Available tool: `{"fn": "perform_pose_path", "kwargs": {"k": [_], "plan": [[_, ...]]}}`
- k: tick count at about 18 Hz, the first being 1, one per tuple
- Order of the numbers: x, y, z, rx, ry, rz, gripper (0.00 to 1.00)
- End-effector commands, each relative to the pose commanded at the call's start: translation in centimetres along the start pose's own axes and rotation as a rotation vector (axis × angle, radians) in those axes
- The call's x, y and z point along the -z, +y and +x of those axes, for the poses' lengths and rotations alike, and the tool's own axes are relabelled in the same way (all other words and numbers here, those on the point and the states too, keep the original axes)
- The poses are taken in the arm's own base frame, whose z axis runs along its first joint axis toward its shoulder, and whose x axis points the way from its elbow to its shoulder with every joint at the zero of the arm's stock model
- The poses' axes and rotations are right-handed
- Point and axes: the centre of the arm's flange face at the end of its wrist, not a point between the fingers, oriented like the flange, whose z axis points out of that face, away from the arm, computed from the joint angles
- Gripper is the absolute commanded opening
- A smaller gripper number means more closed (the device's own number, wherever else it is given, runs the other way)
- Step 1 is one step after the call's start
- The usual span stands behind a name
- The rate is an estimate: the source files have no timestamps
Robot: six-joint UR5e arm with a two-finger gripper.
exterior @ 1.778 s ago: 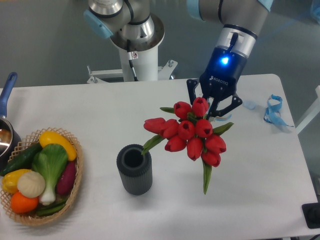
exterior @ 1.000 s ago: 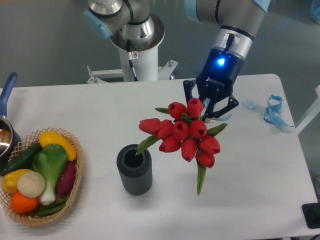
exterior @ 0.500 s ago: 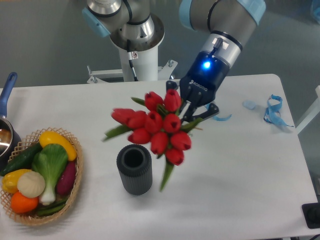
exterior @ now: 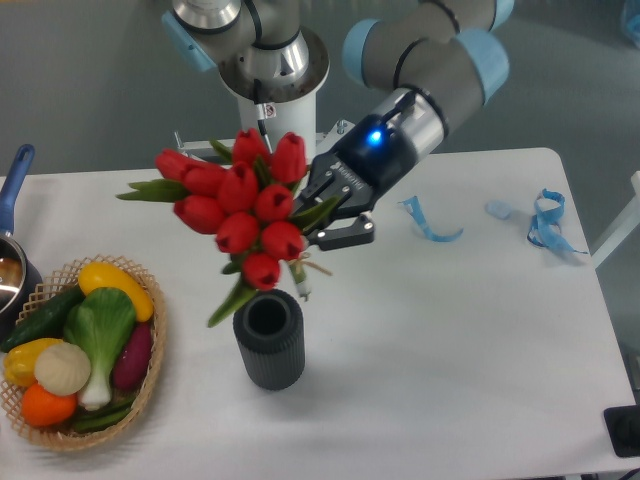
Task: Insert the flowers into the vase
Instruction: 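Align the tulip stems over the vase opening and lower them in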
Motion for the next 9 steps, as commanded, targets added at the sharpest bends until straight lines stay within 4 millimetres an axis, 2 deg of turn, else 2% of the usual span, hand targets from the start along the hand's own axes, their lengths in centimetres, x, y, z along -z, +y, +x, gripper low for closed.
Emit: {"fn": "perform_pose_path", "kwargs": {"k": [2,9], "plan": [[-0.2,-0.1,0.1,0.001,0.01,0.022,0.1],[-0.3,1.5,0.0,0.035,0.012,0.022,0.1]]}}
